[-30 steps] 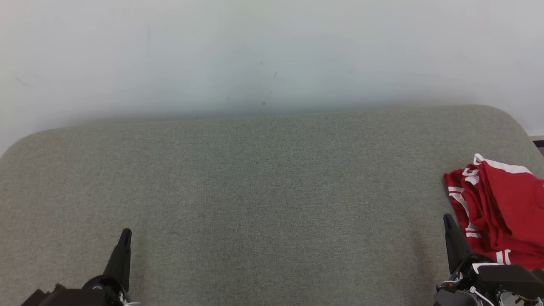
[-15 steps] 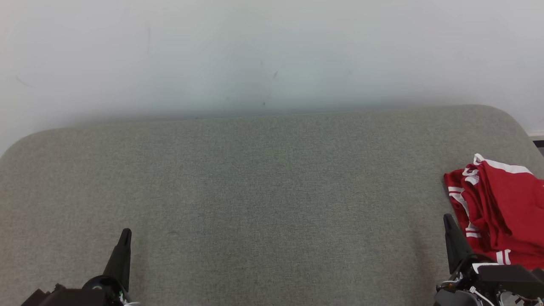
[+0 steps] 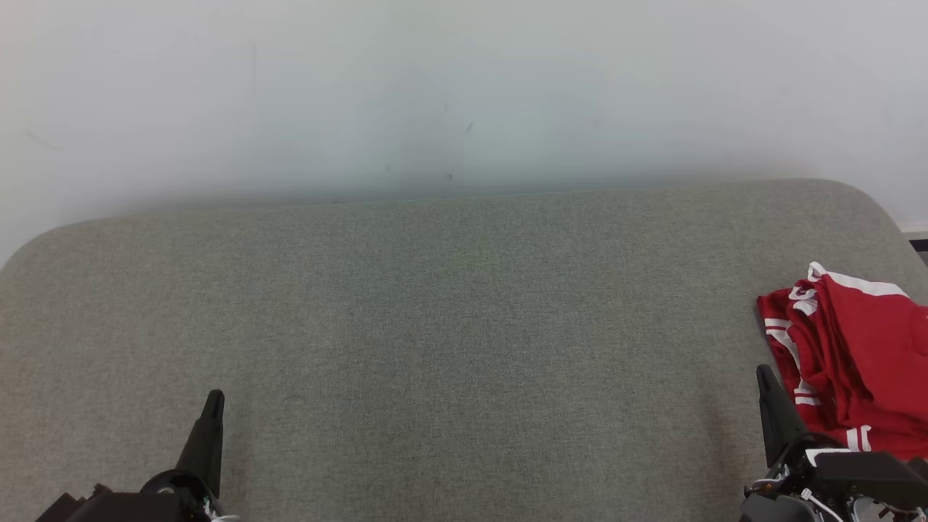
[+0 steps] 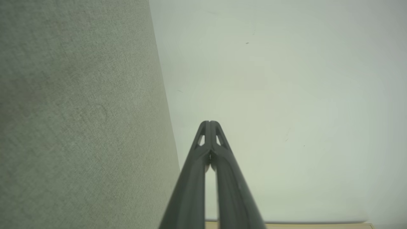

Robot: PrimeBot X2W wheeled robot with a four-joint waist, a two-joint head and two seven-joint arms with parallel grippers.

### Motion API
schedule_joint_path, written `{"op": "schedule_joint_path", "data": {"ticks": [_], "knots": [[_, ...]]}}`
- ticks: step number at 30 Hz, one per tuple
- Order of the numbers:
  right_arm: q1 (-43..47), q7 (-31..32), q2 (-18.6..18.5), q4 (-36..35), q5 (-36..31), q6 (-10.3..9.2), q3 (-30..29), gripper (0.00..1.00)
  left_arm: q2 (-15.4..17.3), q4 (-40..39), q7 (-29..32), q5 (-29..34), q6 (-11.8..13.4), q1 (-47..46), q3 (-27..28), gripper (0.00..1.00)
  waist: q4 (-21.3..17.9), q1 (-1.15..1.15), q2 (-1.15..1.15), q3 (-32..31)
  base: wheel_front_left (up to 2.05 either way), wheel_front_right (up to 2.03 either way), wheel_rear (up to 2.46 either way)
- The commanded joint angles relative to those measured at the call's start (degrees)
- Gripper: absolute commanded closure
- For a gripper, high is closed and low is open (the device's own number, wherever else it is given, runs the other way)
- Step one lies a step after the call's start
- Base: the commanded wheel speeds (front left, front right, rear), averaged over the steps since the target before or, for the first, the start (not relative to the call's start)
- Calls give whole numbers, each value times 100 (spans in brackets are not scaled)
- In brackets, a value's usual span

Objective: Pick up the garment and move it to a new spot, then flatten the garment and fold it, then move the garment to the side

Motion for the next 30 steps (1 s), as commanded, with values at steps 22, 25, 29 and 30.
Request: {"op": "schedule_joint_path", "data": {"ticks": [22, 25, 29, 30], "knots": [[-39, 12, 10, -11, 9, 4, -6, 100, 30, 10, 13, -26, -2, -62, 18, 100, 0, 0, 0, 0, 0, 0, 0], [-39, 12, 10, -11, 9, 4, -5, 100, 30, 10, 13, -26, -2, -62, 18, 100, 0, 0, 0, 0, 0, 0, 0], [-39, 12, 10, -11, 10, 4, -5, 100, 30, 11, 13, -26, -2, -62, 18, 100, 0, 0, 0, 0, 0, 0, 0], [-39, 12, 10, -11, 10, 4, -5, 100, 30, 10, 13, -26, -2, -62, 18, 100, 0, 0, 0, 0, 0, 0, 0]]}}
